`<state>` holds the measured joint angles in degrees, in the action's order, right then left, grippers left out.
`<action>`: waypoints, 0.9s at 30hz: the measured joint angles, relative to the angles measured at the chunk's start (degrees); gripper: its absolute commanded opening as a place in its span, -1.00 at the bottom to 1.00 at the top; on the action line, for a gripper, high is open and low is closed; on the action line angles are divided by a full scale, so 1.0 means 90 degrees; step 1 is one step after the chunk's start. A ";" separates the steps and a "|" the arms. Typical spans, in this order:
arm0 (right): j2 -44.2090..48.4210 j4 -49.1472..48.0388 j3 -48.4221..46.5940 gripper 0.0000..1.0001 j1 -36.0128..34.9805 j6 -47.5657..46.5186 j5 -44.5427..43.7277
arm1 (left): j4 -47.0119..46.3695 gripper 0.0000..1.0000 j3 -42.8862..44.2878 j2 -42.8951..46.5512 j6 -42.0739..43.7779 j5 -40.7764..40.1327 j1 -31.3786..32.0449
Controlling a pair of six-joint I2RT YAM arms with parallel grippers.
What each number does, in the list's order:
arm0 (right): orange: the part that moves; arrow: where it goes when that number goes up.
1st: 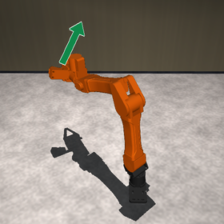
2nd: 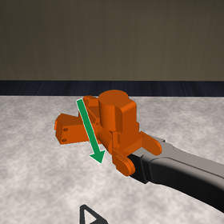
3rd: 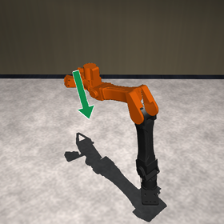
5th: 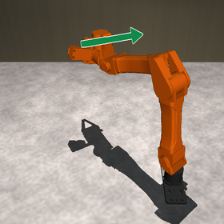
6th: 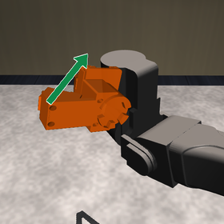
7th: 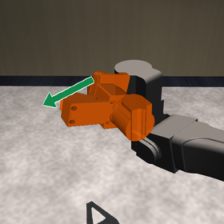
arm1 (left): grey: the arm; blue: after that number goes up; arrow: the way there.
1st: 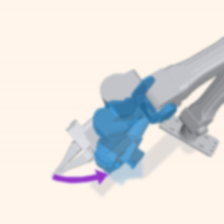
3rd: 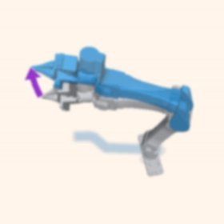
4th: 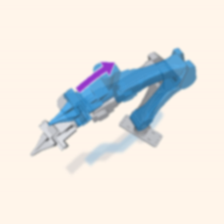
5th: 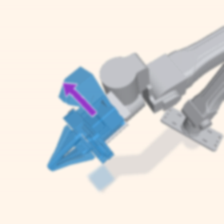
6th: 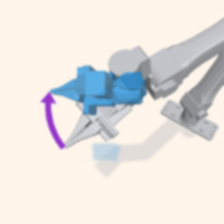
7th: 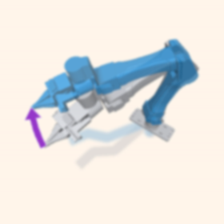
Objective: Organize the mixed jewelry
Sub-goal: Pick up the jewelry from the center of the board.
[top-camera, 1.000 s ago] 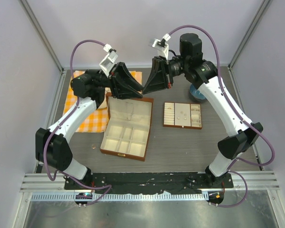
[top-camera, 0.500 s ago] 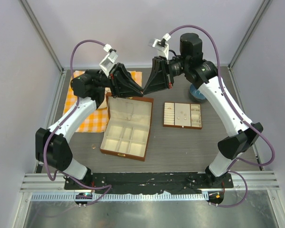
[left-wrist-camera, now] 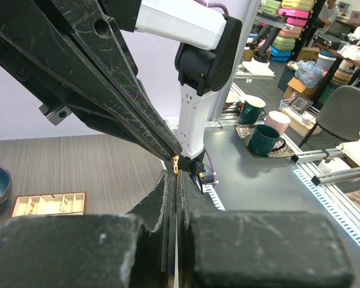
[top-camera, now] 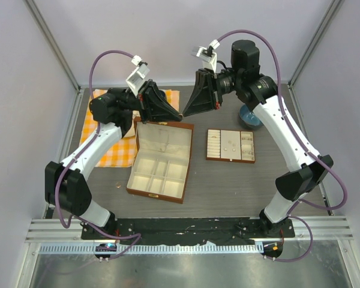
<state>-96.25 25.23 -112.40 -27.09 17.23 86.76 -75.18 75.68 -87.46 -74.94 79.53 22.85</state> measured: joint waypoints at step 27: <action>0.0678 0.1122 -0.0044 -0.27 0.0831 -0.1010 -0.2290 | 0.2591 -1.00 0.0012 0.0296 0.1775 -0.0214 -0.0036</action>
<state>-90.15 35.33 -112.79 -19.62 8.14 66.15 -51.86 75.79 -84.79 -58.96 77.60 22.52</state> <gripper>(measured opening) 0.386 0.010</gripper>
